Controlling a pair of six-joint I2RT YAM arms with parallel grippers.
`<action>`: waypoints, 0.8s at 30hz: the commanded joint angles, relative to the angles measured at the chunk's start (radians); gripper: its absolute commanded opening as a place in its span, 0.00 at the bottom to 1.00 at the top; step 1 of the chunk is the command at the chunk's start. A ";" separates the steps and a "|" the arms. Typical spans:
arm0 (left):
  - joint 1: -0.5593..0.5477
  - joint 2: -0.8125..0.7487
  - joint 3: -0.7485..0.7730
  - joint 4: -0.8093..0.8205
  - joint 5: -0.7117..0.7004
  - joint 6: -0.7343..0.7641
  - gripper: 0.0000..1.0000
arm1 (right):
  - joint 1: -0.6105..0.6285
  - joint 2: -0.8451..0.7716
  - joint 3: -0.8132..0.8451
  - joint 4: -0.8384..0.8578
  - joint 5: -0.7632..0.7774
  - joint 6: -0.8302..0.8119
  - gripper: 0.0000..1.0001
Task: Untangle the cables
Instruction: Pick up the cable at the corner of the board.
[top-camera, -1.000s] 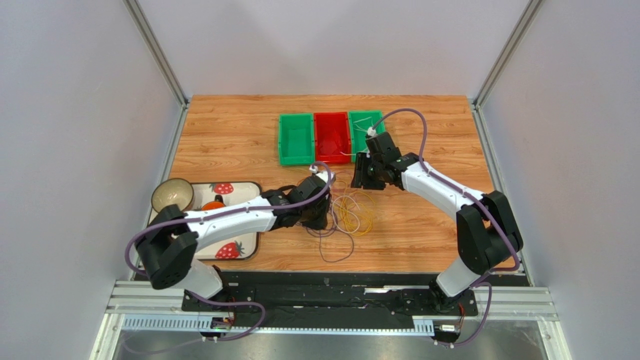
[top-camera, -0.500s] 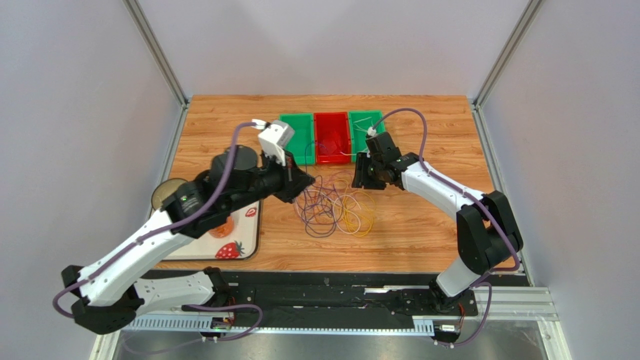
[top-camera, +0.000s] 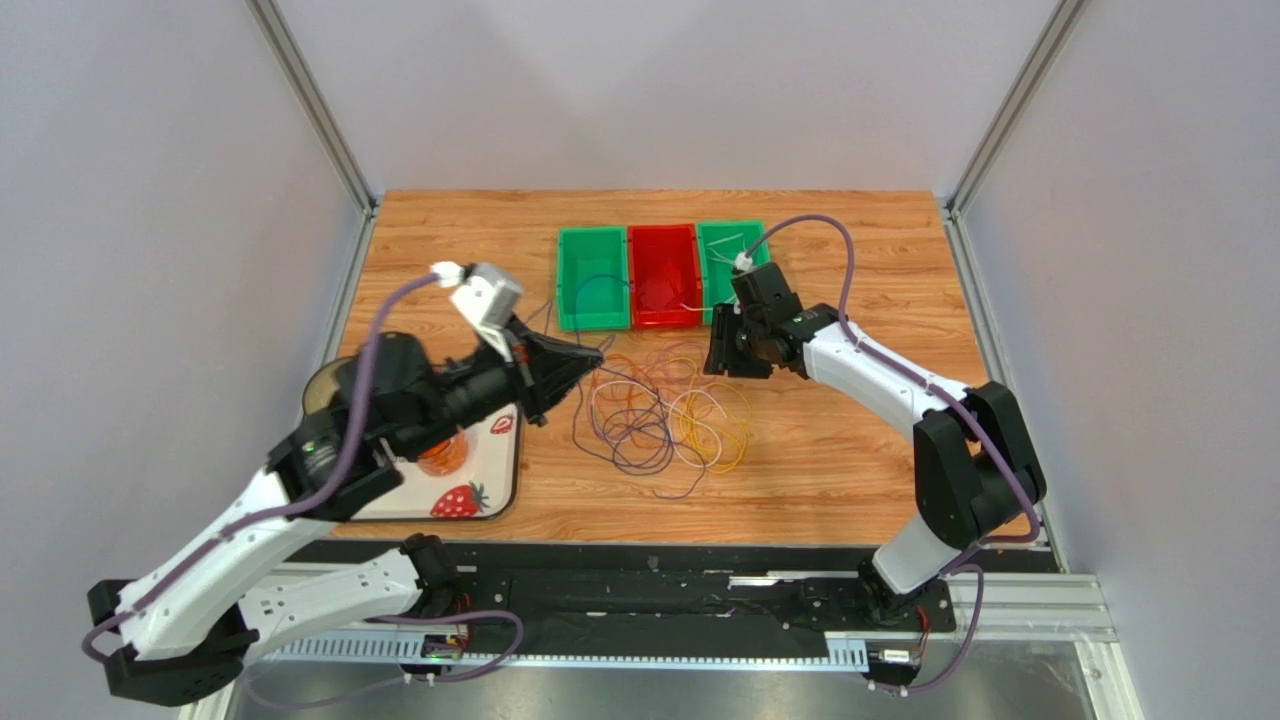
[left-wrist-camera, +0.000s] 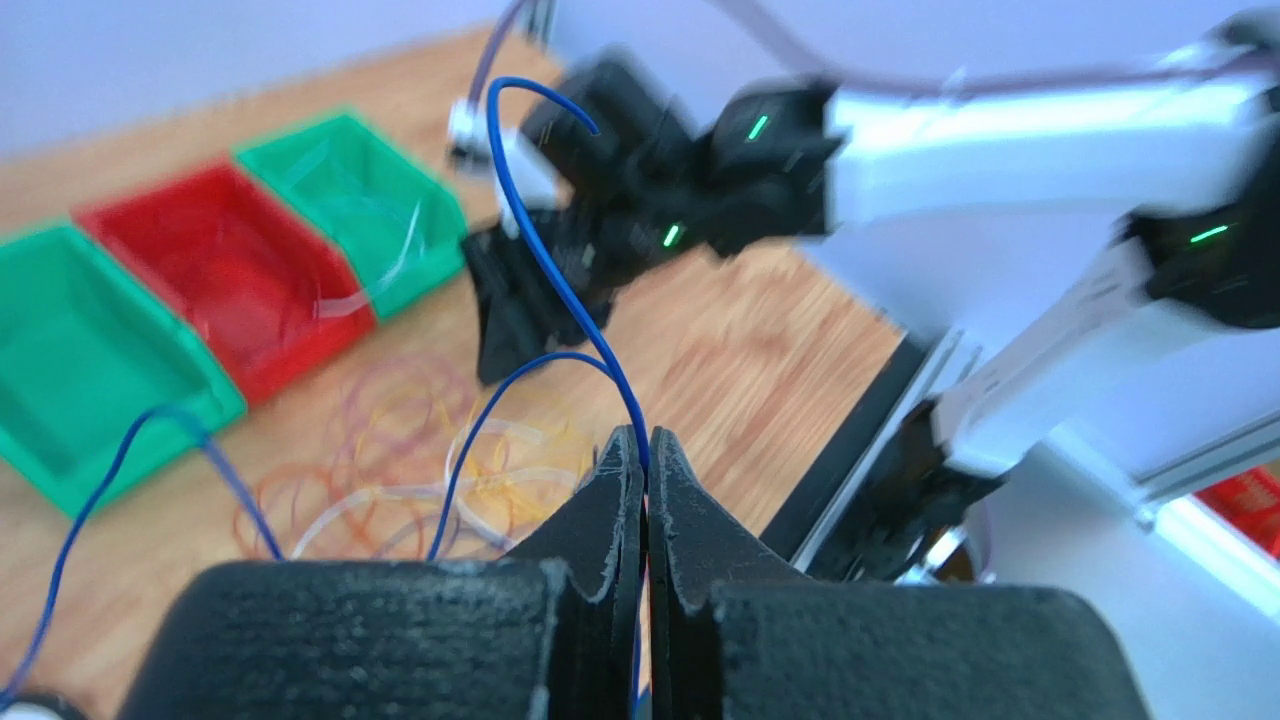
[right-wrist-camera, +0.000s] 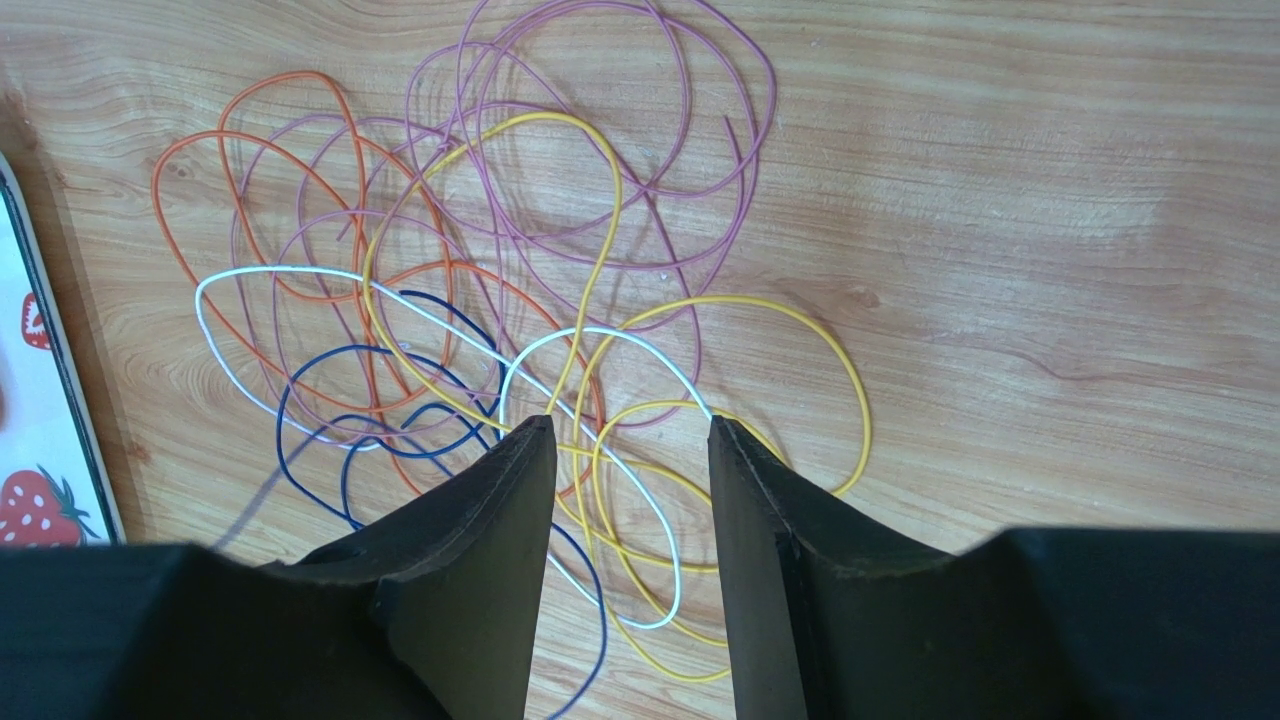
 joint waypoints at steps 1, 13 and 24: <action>-0.004 0.099 -0.129 0.064 -0.042 -0.046 0.00 | -0.001 -0.020 0.038 0.009 0.009 -0.009 0.46; -0.004 0.258 -0.135 -0.046 -0.168 -0.091 0.74 | -0.001 -0.024 0.032 0.001 0.028 -0.015 0.46; -0.001 0.264 -0.299 -0.077 -0.280 -0.203 0.73 | -0.003 -0.001 0.036 0.012 0.014 -0.010 0.46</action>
